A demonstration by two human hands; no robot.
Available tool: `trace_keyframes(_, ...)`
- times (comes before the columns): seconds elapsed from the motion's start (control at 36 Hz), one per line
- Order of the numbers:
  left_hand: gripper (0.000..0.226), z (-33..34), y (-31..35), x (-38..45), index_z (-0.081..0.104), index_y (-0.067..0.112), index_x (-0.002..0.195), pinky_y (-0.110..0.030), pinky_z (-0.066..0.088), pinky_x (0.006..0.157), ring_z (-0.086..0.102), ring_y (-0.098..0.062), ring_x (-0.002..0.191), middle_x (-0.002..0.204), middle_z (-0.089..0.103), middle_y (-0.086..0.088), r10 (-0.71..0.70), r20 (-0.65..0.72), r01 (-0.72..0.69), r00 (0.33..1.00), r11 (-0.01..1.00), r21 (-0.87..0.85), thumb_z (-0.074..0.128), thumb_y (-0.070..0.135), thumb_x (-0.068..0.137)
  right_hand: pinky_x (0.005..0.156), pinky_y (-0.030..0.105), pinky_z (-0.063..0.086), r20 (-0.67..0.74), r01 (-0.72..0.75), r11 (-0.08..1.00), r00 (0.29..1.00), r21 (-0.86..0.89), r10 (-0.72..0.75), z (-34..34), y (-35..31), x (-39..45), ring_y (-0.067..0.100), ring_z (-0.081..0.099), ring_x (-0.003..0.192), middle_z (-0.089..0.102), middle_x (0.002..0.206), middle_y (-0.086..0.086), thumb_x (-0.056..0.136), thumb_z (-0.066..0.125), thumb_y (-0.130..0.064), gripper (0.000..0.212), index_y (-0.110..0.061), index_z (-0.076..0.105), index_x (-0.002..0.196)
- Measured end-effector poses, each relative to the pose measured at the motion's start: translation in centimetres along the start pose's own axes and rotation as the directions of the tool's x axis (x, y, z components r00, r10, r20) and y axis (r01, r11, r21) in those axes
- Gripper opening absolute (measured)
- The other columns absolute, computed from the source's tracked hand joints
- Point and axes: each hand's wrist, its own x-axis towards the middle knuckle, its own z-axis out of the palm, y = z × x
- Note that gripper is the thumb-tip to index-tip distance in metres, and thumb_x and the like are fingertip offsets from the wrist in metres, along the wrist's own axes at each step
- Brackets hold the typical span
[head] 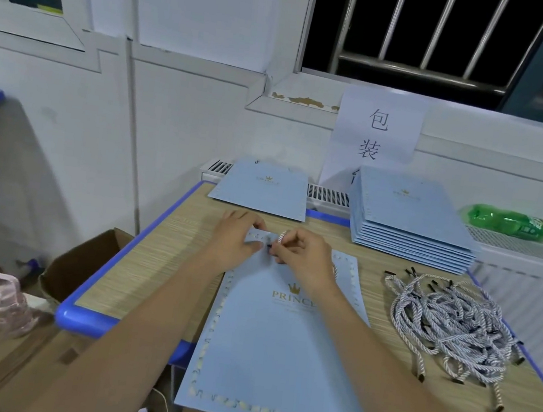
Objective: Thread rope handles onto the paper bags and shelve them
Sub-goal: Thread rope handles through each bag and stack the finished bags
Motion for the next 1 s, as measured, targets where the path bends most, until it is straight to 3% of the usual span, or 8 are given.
trace_keyframes(0.31,0.017,-0.5,0.9,-0.6,0.058,0.011,0.098,-0.025,0.034,0.087,0.040,-0.015,0.106,0.098,0.053,0.007,-0.002,-0.015,-0.001,1.000,0.982,-0.189,0.061,0.003,0.084,0.075,0.024,0.038,0.035,0.325,0.801,0.934,-0.504,-0.357,0.7,0.7,0.8,0.016,0.051,0.090,0.052,0.093,-0.003,0.079,0.073,-0.011,0.011,-0.008,0.065,0.086)
trace_keyframes(0.39,0.022,-0.7,0.9,-0.6,0.054,0.018,0.091,-0.020,0.030,0.081,0.039,-0.010,0.101,0.090,0.052,0.015,0.008,-0.005,-0.009,1.000,0.975,-0.222,0.059,-0.001,0.083,0.084,0.027,0.030,0.040,0.268,0.746,0.950,-0.610,-0.309,0.5,0.7,1.4,0.019,0.049,0.109,0.058,0.111,-0.004,0.079,0.072,-0.027,0.029,-0.018,0.062,0.105)
trace_keyframes(0.47,0.021,-0.6,0.7,-0.4,0.055,0.018,0.088,-0.021,0.032,0.080,0.043,-0.012,0.099,0.087,0.050,0.017,0.026,-0.008,-0.027,1.000,0.974,-0.226,0.060,-0.001,0.082,0.093,0.033,0.034,0.065,0.168,0.794,0.985,-0.584,-0.161,0.3,0.6,1.6,0.018,0.054,0.105,0.059,0.092,-0.011,0.082,0.068,-0.037,0.013,-0.032,0.057,0.089)
trace_keyframes(0.61,0.009,-1.0,0.6,-0.1,0.052,0.033,0.070,-0.033,0.042,0.076,0.054,-0.019,0.085,0.076,0.057,0.015,-0.041,0.004,0.040,0.999,0.964,-0.264,0.057,0.025,0.069,0.084,0.025,0.025,0.014,0.228,0.762,0.961,-0.606,-0.277,0.5,0.3,1.0,0.017,0.056,0.097,0.066,0.093,-0.004,0.084,0.065,-0.027,0.011,-0.017,0.066,0.089)
trace_keyframes(0.64,0.001,-1.1,0.7,0.0,0.055,0.031,0.068,-0.036,0.043,0.077,0.056,-0.020,0.083,0.075,0.060,0.012,-0.067,0.029,0.072,0.997,0.963,-0.259,0.055,0.031,0.068,0.083,0.024,0.023,0.011,0.239,0.753,0.955,-0.613,-0.295,0.6,0.3,0.9,0.018,0.055,0.099,0.066,0.095,-0.002,0.084,0.064,-0.024,0.012,-0.015,0.066,0.092)
trace_keyframes(0.75,0.036,-0.9,1.4,0.6,0.059,0.007,0.072,-0.037,0.038,0.074,0.053,-0.028,0.081,0.083,0.062,-0.015,-0.217,0.158,0.243,0.963,0.956,-0.164,0.045,0.034,0.091,0.089,0.024,0.021,0.024,0.263,0.740,0.948,-0.619,-0.317,0.7,0.4,0.7,0.015,0.054,0.104,0.065,0.102,-0.002,0.083,0.064,-0.020,0.015,-0.014,0.066,0.097)
trace_keyframes(0.89,0.029,-2.9,2.7,3.0,0.068,0.004,0.103,-0.026,0.044,0.082,0.059,-0.020,0.095,0.103,0.066,-0.010,-0.315,0.465,0.458,0.828,0.858,-0.233,0.053,0.028,0.094,0.091,0.024,0.021,-0.005,0.281,0.745,0.934,-0.605,-0.356,0.9,0.3,0.5,0.015,0.055,0.103,0.065,0.100,-0.003,0.081,0.067,-0.020,0.014,-0.016,0.066,0.094)
trace_keyframes(1.0,0.026,-4.0,3.0,3.9,0.069,0.004,0.097,-0.022,0.045,0.074,0.060,-0.018,0.086,0.097,0.067,-0.009,-0.319,0.568,0.501,0.759,0.843,-0.195,0.059,0.028,0.092,0.087,0.021,0.020,-0.054,0.297,0.751,0.914,-0.590,-0.403,0.8,0.4,0.4,0.017,0.057,0.100,0.067,0.096,-0.003,0.082,0.068,-0.022,0.011,-0.018,0.068,0.092)
